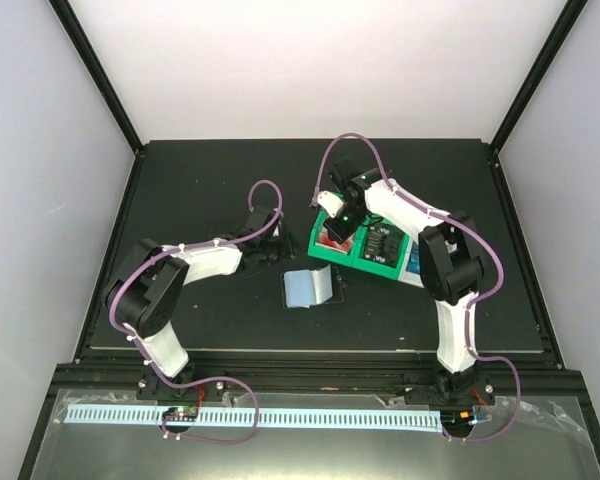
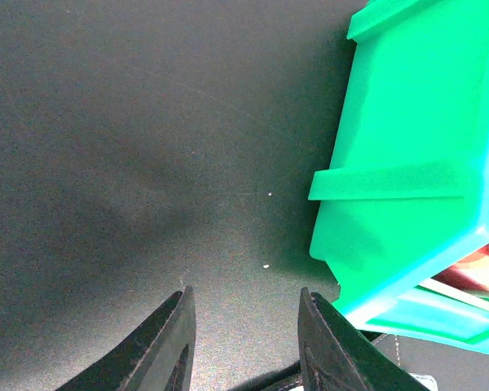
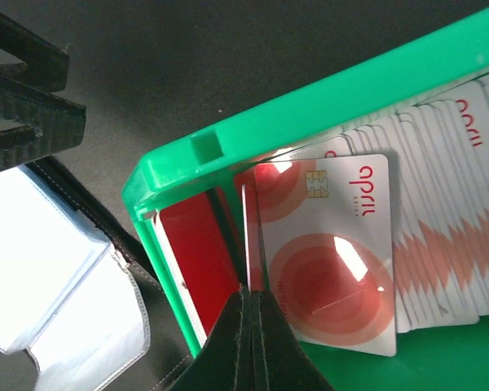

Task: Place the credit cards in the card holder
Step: Pick up the credit card from the storage box.

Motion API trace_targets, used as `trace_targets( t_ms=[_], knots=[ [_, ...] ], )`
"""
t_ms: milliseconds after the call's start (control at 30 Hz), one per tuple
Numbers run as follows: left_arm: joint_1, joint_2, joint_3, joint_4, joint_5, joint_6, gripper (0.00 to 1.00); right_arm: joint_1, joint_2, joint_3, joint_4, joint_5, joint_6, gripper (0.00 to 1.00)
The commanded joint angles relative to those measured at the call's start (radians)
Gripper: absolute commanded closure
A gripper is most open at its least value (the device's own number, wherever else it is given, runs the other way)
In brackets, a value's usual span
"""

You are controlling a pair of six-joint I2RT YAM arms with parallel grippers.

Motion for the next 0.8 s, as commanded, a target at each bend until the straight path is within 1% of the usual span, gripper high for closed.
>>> trace_targets(
  t_ms=[0,233,300,467,533,633,700,767],
  knots=[
    [0.007,-0.013,-0.003,0.01,0.012,0.011,0.63,0.001,-0.056,-0.008,0.037,0.063,0.028,0.99],
    [0.007,-0.042,-0.007,0.019,0.02,0.026,0.6,0.001,-0.095,-0.006,0.078,0.136,0.062,0.99],
    [0.007,-0.058,-0.014,0.029,0.023,0.029,0.57,0.002,-0.115,-0.007,0.092,0.162,0.08,0.99],
    [0.007,-0.111,-0.038,0.054,0.023,0.035,0.46,0.001,-0.179,-0.013,0.127,0.225,0.137,0.99],
    [0.008,-0.137,-0.051,0.062,0.024,0.034,0.42,0.002,-0.218,-0.017,0.136,0.21,0.178,0.99],
    [0.008,-0.19,-0.082,0.088,0.042,0.021,0.37,0.001,-0.314,-0.06,0.2,0.122,0.27,0.99],
    [0.007,-0.244,-0.119,0.114,0.052,0.006,0.34,0.002,-0.394,-0.129,0.274,0.04,0.355,0.99],
    [0.006,-0.321,-0.166,0.126,0.035,-0.008,0.33,0.001,-0.485,-0.203,0.364,-0.033,0.461,0.99]
  ],
)
